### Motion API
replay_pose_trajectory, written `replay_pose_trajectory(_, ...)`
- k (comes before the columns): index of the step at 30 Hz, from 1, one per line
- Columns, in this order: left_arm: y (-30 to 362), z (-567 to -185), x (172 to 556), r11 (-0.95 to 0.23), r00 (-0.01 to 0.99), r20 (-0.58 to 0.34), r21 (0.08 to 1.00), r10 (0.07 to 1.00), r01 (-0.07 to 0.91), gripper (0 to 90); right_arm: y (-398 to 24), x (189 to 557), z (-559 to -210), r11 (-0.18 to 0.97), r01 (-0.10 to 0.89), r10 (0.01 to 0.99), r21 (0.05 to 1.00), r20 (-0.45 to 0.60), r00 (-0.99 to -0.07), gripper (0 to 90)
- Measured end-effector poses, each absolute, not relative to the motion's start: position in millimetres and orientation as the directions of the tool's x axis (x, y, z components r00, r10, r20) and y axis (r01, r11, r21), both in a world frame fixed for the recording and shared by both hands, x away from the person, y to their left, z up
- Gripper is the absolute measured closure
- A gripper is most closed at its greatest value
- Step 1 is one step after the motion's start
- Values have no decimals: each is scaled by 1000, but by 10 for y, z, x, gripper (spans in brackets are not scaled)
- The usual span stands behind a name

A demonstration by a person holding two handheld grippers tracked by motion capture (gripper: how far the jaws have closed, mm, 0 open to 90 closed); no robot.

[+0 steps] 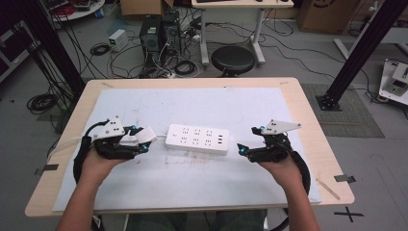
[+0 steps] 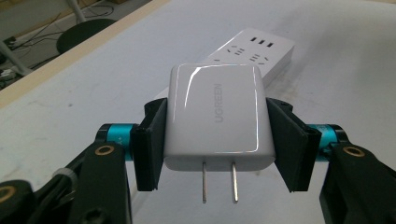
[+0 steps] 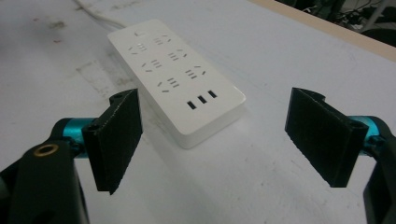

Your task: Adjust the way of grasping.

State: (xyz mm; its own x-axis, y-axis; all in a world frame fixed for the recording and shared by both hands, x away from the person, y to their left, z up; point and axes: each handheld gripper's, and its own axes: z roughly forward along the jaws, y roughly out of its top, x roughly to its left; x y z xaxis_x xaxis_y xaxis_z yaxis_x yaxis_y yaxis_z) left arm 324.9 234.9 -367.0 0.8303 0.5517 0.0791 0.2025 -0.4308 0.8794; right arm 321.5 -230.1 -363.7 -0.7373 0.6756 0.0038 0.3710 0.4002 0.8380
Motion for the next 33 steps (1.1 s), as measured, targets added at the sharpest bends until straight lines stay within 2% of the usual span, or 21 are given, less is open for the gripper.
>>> replay_pose_trajectory(10, 2026, -3794, 3117, -427, 884, 118, 899, 452, 98, 425, -1980, 3247, -3686, 433, 369, 593, 823, 49, -804, 194)
replay_pose_trajectory(17, 1762, -3864, 2974, -463, 913, 182, 886, 366, 9, 425, -1727, 3254, -3750, 435, 384, 534, 815, 110, -838, 194)
replay_pose_trajectory(22, 1602, -3960, 2911, -487, 914, 224, 873, 339, -33, 425, -1609, 3225, -3786, 428, 392, 503, 814, 146, -852, 194)
replay_pose_trajectory(33, 1228, -4058, 2755, -524, 871, 386, 831, 305, -185, 425, -1413, 3235, -3923, 370, 498, 383, 784, 360, -851, 194)
